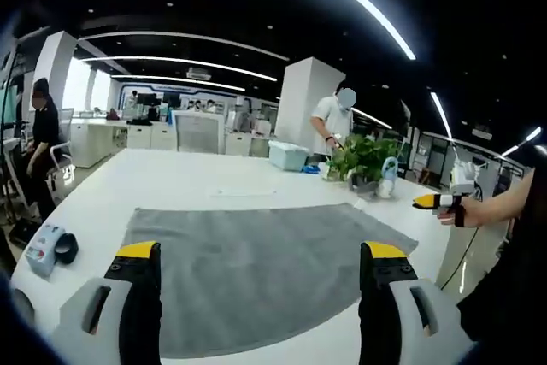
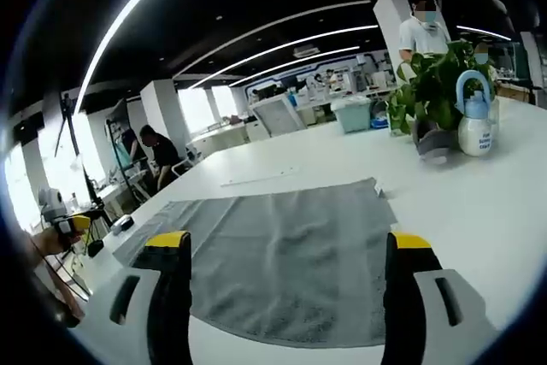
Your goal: Fold the towel on the table until its edges align and the towel forms a compact rectangular stack.
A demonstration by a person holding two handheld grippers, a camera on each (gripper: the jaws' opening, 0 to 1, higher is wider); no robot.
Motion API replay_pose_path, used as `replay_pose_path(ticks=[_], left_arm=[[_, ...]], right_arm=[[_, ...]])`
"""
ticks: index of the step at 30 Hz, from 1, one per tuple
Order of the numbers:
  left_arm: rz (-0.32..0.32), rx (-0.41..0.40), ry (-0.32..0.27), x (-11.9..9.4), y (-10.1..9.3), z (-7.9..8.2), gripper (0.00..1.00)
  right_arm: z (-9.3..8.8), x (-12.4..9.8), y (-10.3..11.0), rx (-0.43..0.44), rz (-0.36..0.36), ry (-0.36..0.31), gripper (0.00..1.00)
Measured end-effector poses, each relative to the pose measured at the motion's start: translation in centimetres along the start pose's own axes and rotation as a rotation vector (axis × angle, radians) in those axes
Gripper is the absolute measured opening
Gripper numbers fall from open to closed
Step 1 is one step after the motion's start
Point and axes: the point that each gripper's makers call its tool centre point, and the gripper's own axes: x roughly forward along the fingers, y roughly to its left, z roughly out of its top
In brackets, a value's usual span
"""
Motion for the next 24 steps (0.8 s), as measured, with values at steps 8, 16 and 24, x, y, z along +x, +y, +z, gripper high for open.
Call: replay_pose_path(ticks=[8,16,24], left_arm=[[-0.004,-0.006,0.007,0.1,0.2,-0.2,1.00],[-0.016,-0.002,0.001,0.0,0.1,0.2,1.00],[-0.032,0.015,0.006,0.1,-0.3,0.3,1.00]], right_arm=[[0.5,-0.3,0.8,-0.027,0.003,-0.001,0.95],[0.5,-0.3,0.8,-0.034,0.001,0.000,0.94],[-0.1,0.0,1.5,-0.017,0.012,-0.005,0.94]])
